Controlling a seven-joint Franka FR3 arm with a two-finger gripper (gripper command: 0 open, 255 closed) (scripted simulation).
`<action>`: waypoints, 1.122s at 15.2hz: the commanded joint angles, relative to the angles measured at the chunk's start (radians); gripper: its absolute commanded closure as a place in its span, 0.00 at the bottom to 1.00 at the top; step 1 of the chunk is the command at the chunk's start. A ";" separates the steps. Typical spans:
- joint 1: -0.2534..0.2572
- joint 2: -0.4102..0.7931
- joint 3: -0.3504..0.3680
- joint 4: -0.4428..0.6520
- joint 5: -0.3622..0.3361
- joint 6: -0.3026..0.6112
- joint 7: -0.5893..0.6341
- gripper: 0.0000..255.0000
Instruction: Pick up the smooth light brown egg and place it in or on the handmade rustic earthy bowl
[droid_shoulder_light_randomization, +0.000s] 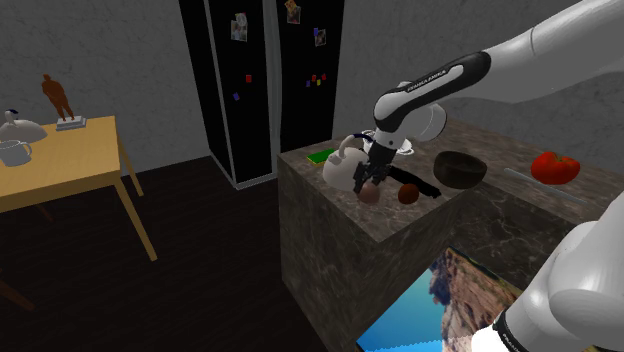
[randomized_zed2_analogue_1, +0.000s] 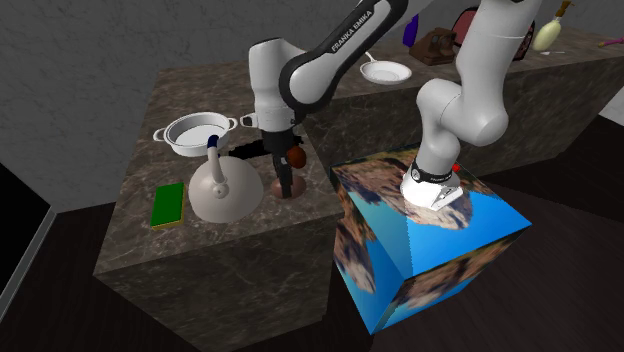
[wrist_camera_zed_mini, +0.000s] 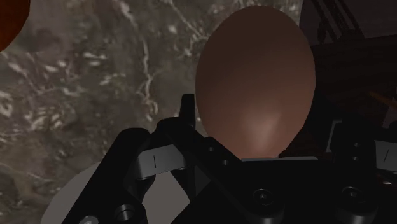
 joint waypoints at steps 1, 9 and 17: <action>-0.001 -0.016 0.000 0.008 -0.012 -0.022 0.014 1.00; -0.007 -0.076 0.001 0.056 -0.056 -0.119 0.067 1.00; -0.012 -0.122 0.002 0.117 -0.087 -0.219 0.112 1.00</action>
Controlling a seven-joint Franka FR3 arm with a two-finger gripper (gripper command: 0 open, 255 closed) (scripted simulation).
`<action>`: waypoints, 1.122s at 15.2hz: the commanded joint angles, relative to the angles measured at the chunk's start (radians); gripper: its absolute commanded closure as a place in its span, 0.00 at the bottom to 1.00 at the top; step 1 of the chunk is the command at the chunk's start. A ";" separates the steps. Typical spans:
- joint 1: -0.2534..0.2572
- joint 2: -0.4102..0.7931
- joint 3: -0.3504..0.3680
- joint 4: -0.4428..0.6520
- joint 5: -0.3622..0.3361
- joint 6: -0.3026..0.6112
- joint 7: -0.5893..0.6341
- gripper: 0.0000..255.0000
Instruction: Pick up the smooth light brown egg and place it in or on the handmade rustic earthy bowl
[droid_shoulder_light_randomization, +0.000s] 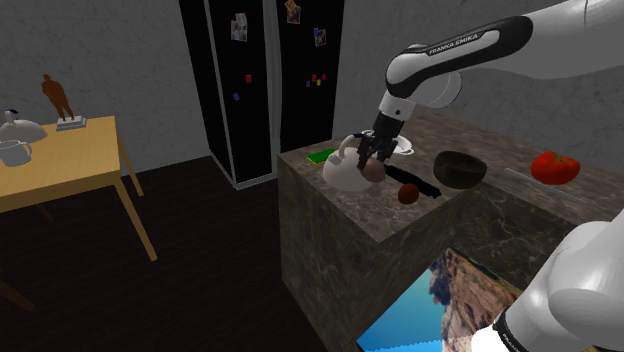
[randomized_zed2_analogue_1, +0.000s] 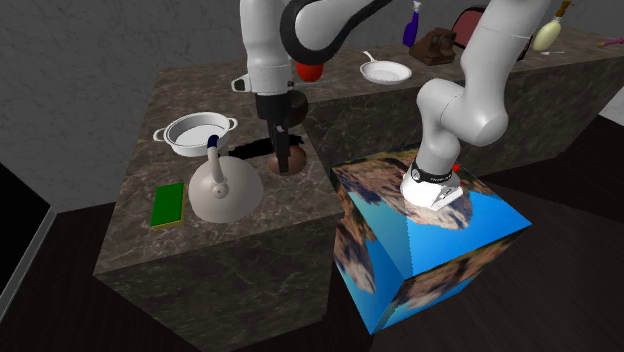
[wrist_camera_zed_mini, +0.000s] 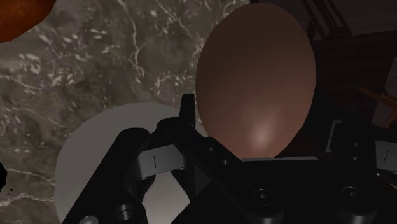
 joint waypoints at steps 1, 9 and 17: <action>-0.002 -0.013 0.000 0.017 -0.008 -0.028 0.011 1.00; -0.005 -0.042 0.002 0.094 -0.029 -0.128 0.049 1.00; -0.080 -0.045 -0.106 0.118 -0.064 -0.203 -0.106 1.00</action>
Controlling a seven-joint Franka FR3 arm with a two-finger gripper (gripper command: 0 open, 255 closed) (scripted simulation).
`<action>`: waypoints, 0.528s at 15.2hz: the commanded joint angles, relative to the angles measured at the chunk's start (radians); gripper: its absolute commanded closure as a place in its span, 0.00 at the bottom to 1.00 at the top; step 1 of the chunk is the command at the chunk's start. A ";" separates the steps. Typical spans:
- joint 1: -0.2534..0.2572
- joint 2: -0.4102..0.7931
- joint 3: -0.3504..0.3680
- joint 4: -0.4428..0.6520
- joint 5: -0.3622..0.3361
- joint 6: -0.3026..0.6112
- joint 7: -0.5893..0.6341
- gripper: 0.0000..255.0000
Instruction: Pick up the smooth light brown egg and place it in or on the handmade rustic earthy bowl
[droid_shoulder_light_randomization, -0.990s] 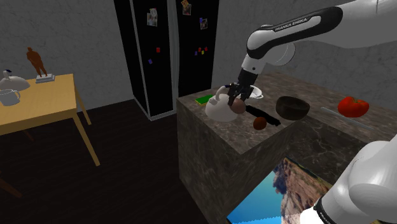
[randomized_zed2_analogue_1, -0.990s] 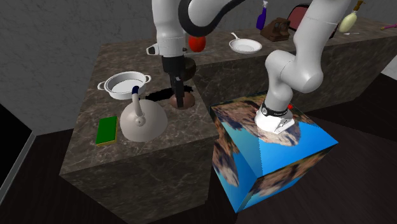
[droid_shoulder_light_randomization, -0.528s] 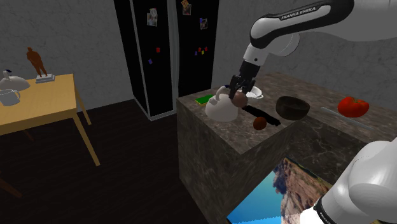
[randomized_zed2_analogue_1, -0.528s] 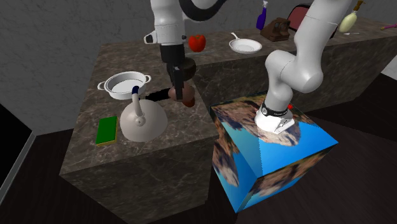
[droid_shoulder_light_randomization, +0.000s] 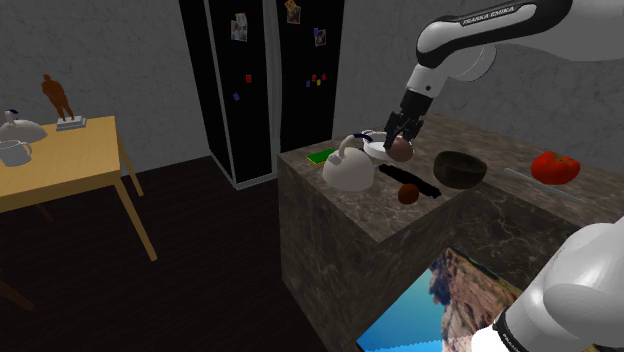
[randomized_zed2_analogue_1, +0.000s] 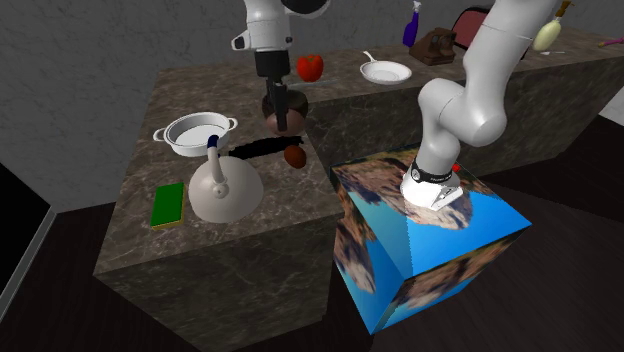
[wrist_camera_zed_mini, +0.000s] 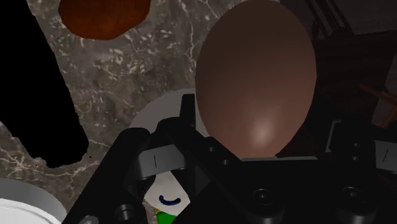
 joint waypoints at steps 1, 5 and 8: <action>-0.020 0.013 -0.031 0.019 -0.007 -0.020 -0.047 1.00; -0.061 0.042 -0.095 0.060 -0.020 -0.061 -0.142 1.00; -0.092 0.076 -0.142 0.103 -0.023 -0.093 -0.215 1.00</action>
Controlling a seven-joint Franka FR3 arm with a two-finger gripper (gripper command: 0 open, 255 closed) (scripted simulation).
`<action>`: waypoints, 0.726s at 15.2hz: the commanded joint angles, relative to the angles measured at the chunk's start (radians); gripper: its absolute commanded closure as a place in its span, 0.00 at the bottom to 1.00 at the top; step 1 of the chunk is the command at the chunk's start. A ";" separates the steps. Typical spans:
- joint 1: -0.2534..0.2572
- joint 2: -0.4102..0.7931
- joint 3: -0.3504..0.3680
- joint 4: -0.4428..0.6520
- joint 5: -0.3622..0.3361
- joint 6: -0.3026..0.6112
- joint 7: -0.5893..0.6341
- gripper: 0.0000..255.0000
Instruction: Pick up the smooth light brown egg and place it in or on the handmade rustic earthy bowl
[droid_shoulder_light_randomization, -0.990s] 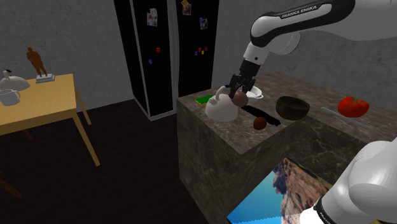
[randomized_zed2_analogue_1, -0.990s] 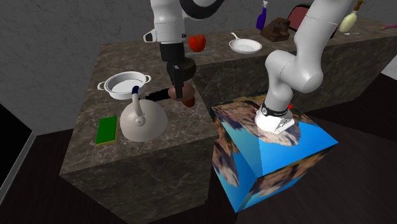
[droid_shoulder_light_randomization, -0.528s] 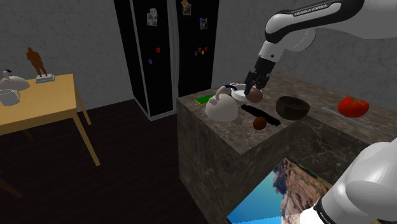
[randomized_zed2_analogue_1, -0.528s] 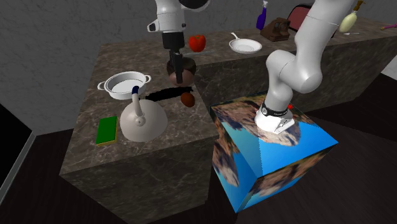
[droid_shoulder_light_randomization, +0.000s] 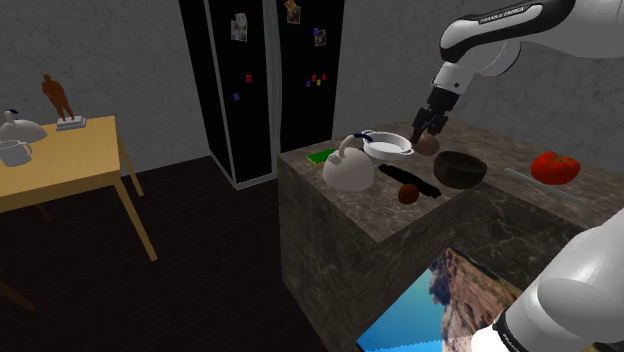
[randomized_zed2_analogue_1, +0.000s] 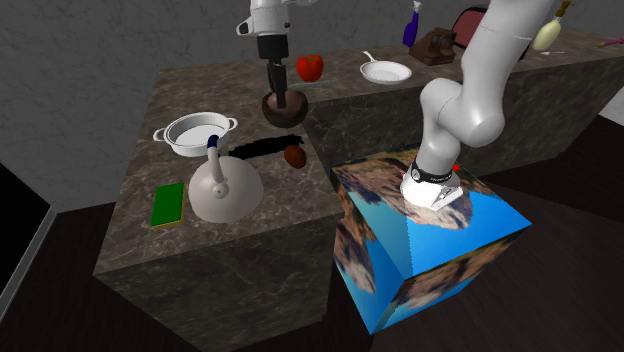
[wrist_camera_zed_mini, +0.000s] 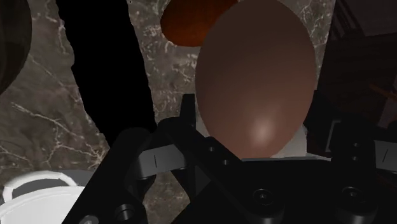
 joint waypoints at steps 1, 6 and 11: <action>-0.021 0.033 -0.035 0.037 0.001 -0.021 -0.056 1.00; -0.076 0.121 -0.111 0.138 0.014 -0.081 -0.185 1.00; -0.145 0.241 -0.177 0.272 0.052 -0.150 -0.320 1.00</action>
